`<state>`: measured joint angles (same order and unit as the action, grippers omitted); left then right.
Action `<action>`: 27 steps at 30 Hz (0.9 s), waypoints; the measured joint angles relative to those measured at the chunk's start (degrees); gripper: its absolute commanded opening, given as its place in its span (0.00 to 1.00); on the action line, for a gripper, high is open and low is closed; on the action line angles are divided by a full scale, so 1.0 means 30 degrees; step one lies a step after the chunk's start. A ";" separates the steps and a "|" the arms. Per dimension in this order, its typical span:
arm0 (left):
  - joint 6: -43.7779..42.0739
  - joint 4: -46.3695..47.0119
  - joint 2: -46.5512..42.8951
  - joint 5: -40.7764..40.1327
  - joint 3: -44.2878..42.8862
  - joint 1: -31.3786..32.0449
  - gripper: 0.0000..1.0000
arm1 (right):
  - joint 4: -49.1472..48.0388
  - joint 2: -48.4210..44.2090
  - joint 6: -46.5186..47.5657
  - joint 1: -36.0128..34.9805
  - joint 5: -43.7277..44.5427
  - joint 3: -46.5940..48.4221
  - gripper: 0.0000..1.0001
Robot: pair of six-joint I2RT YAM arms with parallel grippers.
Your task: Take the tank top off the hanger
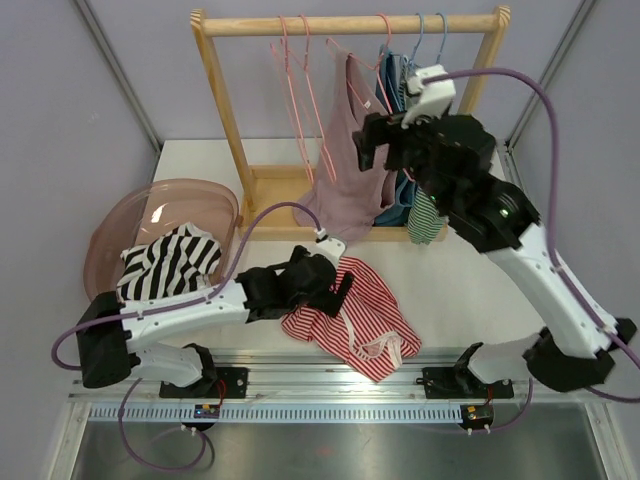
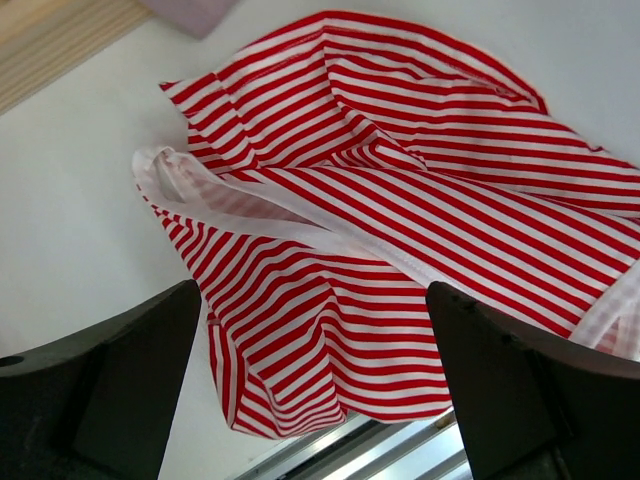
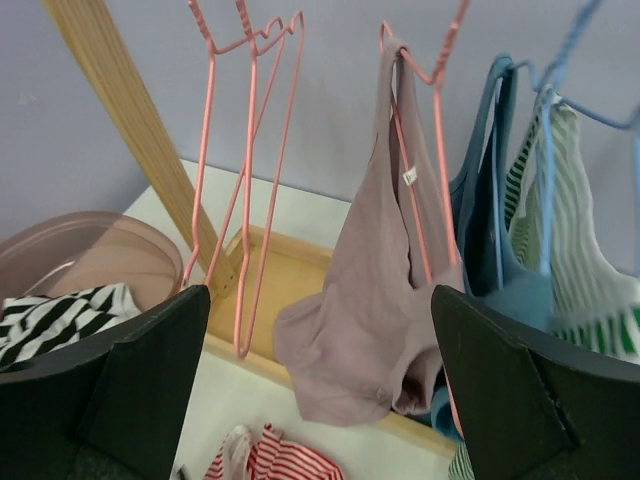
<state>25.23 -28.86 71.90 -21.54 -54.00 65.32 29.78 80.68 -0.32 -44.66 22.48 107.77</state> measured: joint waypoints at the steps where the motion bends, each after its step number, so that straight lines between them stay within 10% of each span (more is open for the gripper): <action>1: -0.0051 0.0197 0.0561 0.0073 -0.0007 0.0036 0.99 | 0.0029 -0.1188 -0.0197 0.0000 -0.0211 -0.0823 1.00; 15: 0.0146 0.3657 0.7453 0.2295 -0.0102 0.0160 0.90 | 0.1333 -0.9245 -0.2149 -0.0044 -0.5734 -0.6674 1.00; 20: 0.0765 0.4779 0.8204 0.2382 0.0444 0.0160 0.22 | 0.1931 -0.9704 -0.2412 -0.0073 -0.6965 -0.7227 1.00; 23: 0.1107 0.5632 0.7963 0.2310 0.0969 0.0160 0.00 | 0.2055 -1.0134 -0.2484 -0.0073 -0.7308 -0.7410 0.99; 27: 0.1566 0.5712 0.7271 0.2120 0.1588 0.0219 0.00 | 0.2011 -1.0775 -0.2528 -0.0073 -0.7417 -0.7482 1.00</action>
<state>29.93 -11.73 93.71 -15.18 -49.23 65.98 35.81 48.36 -7.90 -44.88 0.23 85.32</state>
